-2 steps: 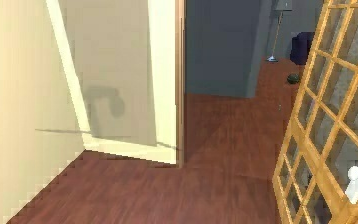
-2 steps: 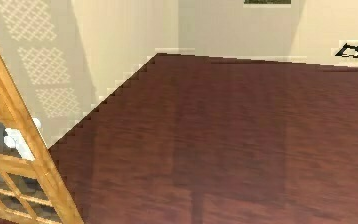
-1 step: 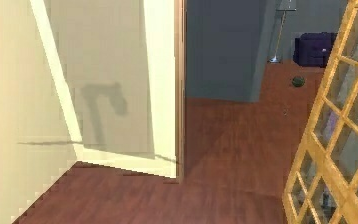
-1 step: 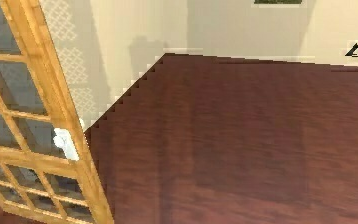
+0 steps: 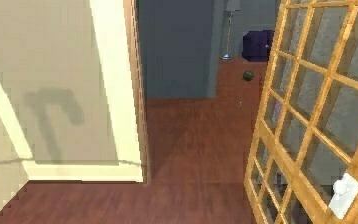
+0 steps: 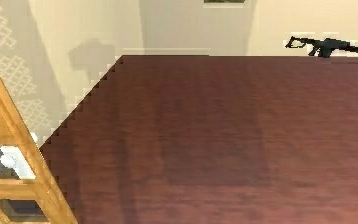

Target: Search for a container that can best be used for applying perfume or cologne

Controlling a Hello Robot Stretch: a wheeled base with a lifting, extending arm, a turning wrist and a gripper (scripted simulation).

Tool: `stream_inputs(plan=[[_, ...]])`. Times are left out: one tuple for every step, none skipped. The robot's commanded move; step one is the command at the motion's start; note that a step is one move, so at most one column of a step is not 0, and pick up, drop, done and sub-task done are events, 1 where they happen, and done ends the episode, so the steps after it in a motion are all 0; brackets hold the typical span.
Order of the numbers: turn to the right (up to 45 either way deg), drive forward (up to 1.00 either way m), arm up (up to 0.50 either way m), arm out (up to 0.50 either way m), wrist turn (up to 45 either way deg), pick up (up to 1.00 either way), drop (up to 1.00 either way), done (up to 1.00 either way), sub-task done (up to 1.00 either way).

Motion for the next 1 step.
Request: stream_inputs(plan=[[0.0, 1.0, 0.0, 0.0, 0.0, 0.0, 0.0, 0.0, 0.0]])
